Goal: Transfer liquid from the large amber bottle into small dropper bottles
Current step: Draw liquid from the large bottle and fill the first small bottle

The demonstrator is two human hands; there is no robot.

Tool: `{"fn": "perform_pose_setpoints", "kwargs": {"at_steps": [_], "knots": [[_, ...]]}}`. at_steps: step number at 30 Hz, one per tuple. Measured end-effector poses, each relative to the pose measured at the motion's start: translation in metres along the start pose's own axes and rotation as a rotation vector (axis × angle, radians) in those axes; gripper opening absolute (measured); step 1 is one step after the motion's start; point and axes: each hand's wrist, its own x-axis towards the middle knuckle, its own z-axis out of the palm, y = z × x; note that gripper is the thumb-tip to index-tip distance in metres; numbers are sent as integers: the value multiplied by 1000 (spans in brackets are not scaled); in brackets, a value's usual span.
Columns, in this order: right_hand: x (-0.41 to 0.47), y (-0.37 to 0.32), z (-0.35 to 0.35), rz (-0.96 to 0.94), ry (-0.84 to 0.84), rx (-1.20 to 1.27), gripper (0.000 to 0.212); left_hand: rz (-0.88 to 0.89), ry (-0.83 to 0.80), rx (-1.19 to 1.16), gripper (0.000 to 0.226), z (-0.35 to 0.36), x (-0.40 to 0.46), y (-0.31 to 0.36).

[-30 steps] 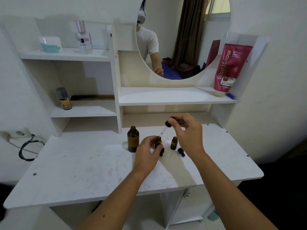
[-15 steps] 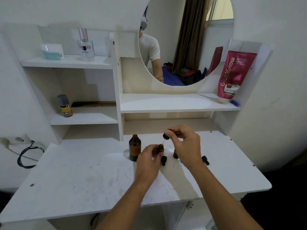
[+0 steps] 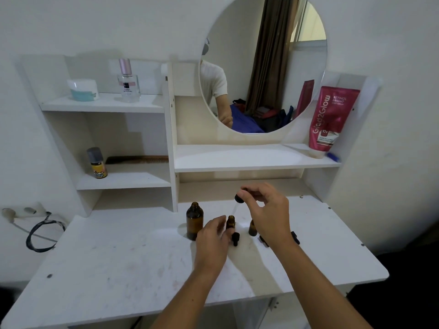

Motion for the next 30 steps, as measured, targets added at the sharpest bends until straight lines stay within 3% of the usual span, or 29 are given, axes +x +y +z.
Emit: {"fn": "perform_pose_setpoints", "kwargs": {"at_steps": [5,13,18,26,30], "knots": [[1,-15,-6,-70,58,-17,10,-39,-4,-82,47,-14,-17,4],[4,-41,14,-93,60,72,17,-76,19,-182,37,-70,-44,-7],[9,-52,35,-95,42,117,17,-106,85,-158,47,-97,-36,-14],[12,-46,58,-153,-47,11,18,-104,48,-118,71,-95,-8,-21],[15,-42,69,-121,-121,-7,12,-77,21,-134,56,-92,-2,-25]]}}
